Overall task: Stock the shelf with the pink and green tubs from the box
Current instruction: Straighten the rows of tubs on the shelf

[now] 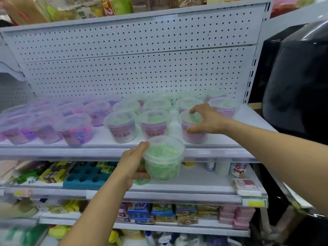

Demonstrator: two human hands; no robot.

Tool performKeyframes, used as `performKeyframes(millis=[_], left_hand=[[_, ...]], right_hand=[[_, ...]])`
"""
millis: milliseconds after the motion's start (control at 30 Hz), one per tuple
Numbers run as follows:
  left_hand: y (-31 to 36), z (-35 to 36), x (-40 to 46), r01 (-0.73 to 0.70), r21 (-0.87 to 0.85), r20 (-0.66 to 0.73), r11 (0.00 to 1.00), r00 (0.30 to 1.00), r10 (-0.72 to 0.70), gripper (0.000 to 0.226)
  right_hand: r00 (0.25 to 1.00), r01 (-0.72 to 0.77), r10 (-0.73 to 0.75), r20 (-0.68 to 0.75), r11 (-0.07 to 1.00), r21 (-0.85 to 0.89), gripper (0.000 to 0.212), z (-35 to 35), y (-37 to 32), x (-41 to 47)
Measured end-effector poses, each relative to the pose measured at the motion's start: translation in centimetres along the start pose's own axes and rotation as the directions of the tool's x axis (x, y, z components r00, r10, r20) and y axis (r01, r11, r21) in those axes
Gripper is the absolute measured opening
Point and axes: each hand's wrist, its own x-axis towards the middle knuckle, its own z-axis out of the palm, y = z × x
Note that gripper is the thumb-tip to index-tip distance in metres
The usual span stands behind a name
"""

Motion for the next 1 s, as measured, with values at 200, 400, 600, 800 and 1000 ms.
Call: performKeyframes(millis=[200,400,600,800,1000], left_hand=[[0.4,0.4,-0.3,0.063,-0.085,0.051,0.994,0.997,-0.059,0.039],[1.2,2.3,-1.1,0.185,-0.188,0.254,0.965,0.958,-0.134,0.051],[1.7,5.5,-2.4,0.288,-0.214,0.431,0.933,0.886,-0.175,0.039],[1.6,9.6,-4.8,0.279,-0.12,0.557,0.953,0.813,-0.168,0.063],[1.5,12.0,-6.0,-0.089,-0.056,0.167,0.994,0.981,0.097,0.032]], right_hand=[[0.934,0.175,-0.123,-0.336,0.976,0.128,0.047,-0.3,-1.8,-2.7],[0.989,0.085,-0.14,0.055,0.821,0.565,0.024,-1.8,-3.1,-8.5],[0.926,0.079,-0.299,0.232,0.751,0.655,0.046,-5.6,-1.1,-13.7],[0.954,0.178,-0.28,0.111,0.822,0.54,0.025,-8.2,0.7,-16.9],[0.976,0.161,-0.08,-0.205,0.896,0.414,0.02,-9.9,3.7,-16.4]])
